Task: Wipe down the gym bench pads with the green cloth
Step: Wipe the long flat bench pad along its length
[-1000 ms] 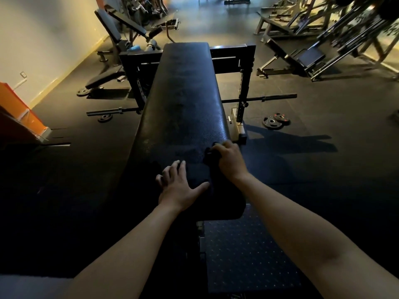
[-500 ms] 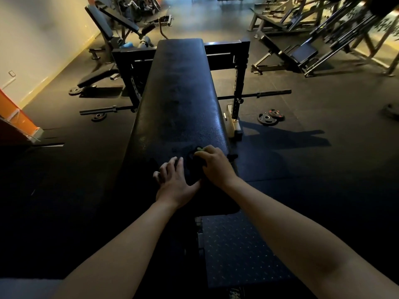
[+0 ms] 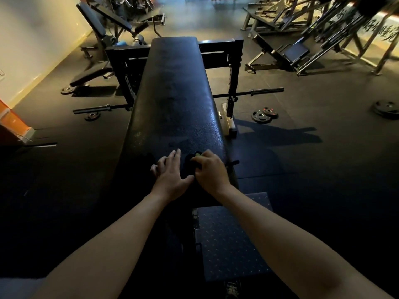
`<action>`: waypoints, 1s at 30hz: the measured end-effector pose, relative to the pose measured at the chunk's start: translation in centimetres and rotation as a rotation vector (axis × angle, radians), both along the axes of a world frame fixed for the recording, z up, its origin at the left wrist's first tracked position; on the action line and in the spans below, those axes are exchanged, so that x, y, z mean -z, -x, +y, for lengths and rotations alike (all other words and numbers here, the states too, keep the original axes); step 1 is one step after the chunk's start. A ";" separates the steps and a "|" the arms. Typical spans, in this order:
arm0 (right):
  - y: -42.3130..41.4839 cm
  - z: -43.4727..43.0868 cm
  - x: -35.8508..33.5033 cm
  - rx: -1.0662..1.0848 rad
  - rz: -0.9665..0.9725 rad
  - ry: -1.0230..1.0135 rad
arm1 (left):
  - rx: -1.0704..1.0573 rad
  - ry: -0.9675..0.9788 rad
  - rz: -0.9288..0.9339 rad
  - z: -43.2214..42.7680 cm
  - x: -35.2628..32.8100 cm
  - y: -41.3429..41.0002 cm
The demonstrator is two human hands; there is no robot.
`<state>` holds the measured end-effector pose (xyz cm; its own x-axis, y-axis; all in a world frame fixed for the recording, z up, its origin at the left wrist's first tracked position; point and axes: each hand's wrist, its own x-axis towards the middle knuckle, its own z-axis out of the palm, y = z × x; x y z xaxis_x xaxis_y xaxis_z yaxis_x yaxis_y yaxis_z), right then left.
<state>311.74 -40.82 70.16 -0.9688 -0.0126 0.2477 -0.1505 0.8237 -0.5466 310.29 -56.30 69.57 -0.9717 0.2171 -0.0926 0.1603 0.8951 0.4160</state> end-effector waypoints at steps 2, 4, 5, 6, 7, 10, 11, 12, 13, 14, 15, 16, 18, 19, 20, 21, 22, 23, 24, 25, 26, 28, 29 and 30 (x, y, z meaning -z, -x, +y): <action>-0.7 0.9 -0.1 -0.133 0.011 -0.034 | 0.018 0.015 0.011 -0.2 0.1 -0.1; -0.5 3.3 0.3 -0.149 0.036 -0.103 | 0.018 0.040 0.033 -0.2 0.2 -0.2; -0.3 4.8 0.6 -0.079 0.043 -0.103 | 0.018 0.044 0.043 -0.1 0.2 -0.2; 0.0 6.2 0.9 0.024 0.032 -0.080 | 0.017 0.043 0.052 0.0 0.3 -0.3; 0.2 7.3 1.2 0.133 0.005 -0.041 | 0.016 0.043 0.060 0.1 0.3 -0.3; -0.4 7.6 1.8 0.323 -0.078 0.054 | 0.010 0.055 0.059 0.3 0.3 -0.3; -0.8 6.9 1.9 0.334 -0.076 0.069 | 0.010 0.059 0.057 0.4 0.2 -0.3; -1.5 6.2 1.8 0.327 -0.053 0.073 | 0.010 0.062 0.056 0.4 0.2 -0.4; -2.1 5.4 1.8 0.307 -0.020 0.064 | 0.009 0.064 0.057 0.4 0.2 -0.5; -2.7 4.8 1.6 0.277 0.018 0.041 | 0.009 0.068 0.057 0.5 0.2 -0.5; -3.3 4.2 1.3 0.232 0.058 0.015 | 0.009 0.078 0.056 0.5 0.1 -0.6; -3.9 3.5 1.1 0.168 0.092 -0.012 | 0.010 0.092 0.055 0.5 0.1 -0.6; -5.2 2.2 0.8 0.017 0.130 -0.057 | 0.024 0.128 0.058 0.6 0.1 -0.7; -5.6 1.9 0.9 -0.050 0.130 -0.084 | 0.033 0.142 0.064 0.6 0.1 -0.8; -5.6 2.0 1.0 -0.095 0.124 -0.114 | 0.039 0.150 0.071 0.6 0.1 -0.9; -4.9 2.6 1.0 -0.108 0.111 -0.134 | 0.041 0.155 0.080 0.5 0.1 -1.0; -4.0 3.4 1.0 -0.088 0.090 -0.136 | 0.039 0.159 0.092 0.5 0.1 -1.1; -2.9 4.3 1.0 -0.038 0.063 -0.126 | 0.036 0.160 0.103 0.5 0.2 -1.3; -1.7 5.0 0.9 0.030 0.025 -0.106 | 0.034 0.157 0.112 0.5 0.2 -1.5; -0.7 5.4 0.7 0.098 -0.024 -0.076 | 0.031 0.151 0.117 0.5 0.3 -1.6; 0.0 5.5 0.5 0.153 -0.060 -0.049 | 0.027 0.143 0.118 0.4 0.3 -1.7; 0.4 4.4 0.2 0.193 -0.069 -0.038 | 0.017 0.128 0.116 0.3 0.4 -1.9; 0.1 3.6 0.3 0.173 -0.058 -0.047 | 0.014 0.122 0.115 0.3 0.4 -1.9; -0.5 2.7 0.4 0.133 -0.031 -0.056 | 0.011 0.116 0.111 0.4 0.4 -2.0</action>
